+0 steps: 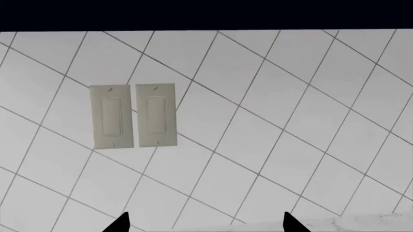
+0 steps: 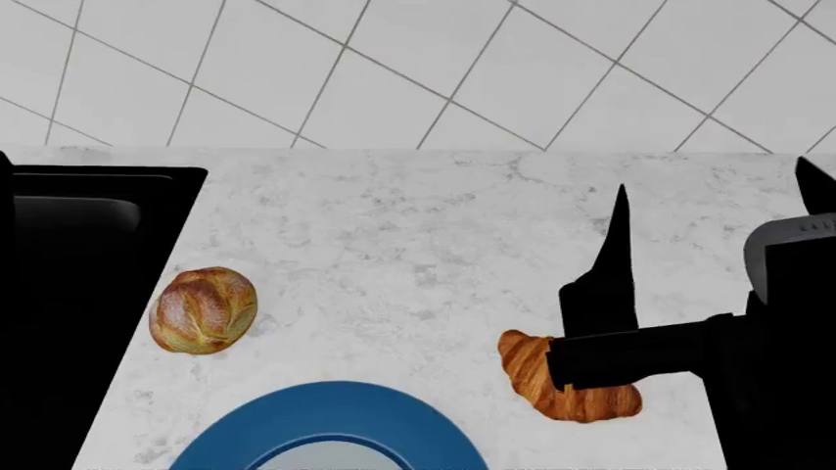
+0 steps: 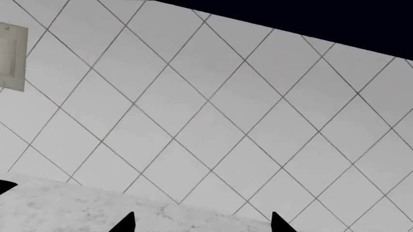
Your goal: Place the pastries on the plates.
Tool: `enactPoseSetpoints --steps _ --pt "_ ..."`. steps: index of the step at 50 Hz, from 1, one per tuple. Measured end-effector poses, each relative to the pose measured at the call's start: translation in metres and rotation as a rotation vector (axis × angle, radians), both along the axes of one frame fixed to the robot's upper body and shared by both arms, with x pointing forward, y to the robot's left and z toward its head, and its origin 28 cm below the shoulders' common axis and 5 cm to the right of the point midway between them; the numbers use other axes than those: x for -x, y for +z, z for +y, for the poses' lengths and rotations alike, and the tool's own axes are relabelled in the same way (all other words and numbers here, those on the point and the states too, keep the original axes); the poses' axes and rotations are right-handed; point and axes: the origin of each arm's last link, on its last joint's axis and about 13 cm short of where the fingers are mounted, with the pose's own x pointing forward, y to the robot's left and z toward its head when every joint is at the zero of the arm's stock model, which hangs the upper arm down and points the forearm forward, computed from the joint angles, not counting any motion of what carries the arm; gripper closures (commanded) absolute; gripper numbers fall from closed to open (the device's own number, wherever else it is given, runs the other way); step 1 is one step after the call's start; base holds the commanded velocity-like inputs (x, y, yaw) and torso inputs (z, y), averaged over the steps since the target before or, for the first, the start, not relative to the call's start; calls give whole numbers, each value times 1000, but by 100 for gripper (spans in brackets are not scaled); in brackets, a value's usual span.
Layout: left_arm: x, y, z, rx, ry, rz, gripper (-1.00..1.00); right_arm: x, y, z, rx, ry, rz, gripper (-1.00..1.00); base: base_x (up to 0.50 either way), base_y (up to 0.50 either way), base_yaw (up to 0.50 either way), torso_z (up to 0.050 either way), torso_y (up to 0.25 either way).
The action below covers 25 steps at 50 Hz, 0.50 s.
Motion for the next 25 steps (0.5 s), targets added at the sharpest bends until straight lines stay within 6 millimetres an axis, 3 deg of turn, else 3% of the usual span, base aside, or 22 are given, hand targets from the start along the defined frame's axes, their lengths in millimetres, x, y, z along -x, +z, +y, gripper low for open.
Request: enactPoseSetpoints --steps 11,25 --pt "0 -2 -1 8 -3 5 -100 -17 13 -10 -84 76 82 -100 0 0 0 0 1" --pt "-1 -4 -1 11 -12 13 -100 -45 20 -24 -44 289 290 -100 0 0 0 0 0"
